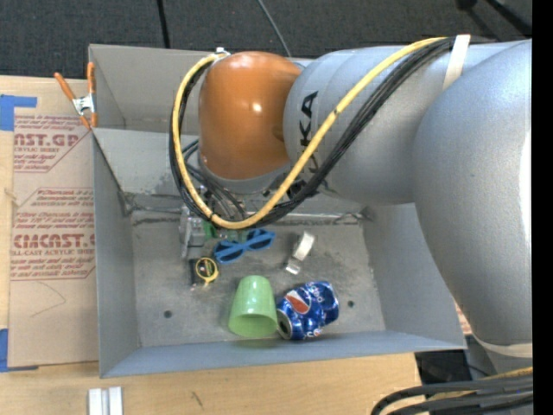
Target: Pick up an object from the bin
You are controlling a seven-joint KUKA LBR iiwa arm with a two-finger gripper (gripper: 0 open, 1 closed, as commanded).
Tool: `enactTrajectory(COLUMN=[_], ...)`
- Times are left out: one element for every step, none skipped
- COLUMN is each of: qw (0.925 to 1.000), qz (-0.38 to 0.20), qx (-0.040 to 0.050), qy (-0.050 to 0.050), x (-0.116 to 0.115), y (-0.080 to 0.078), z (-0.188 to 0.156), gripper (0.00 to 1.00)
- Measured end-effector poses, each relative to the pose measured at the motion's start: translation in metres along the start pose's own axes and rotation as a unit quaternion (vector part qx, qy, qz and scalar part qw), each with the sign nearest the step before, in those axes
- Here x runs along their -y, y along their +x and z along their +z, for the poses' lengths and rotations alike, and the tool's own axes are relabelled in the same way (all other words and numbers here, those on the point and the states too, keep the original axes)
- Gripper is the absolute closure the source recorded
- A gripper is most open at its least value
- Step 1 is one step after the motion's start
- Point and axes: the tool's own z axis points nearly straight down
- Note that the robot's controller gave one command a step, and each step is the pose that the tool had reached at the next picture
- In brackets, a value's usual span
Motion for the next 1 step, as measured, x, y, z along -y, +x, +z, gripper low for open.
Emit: enactTrajectory(qw=[1.0000], qz=[0.000], qx=[0.0000], qy=[0.000], x=[0.0000], y=[0.0000], z=[0.0000], gripper=[1.00])
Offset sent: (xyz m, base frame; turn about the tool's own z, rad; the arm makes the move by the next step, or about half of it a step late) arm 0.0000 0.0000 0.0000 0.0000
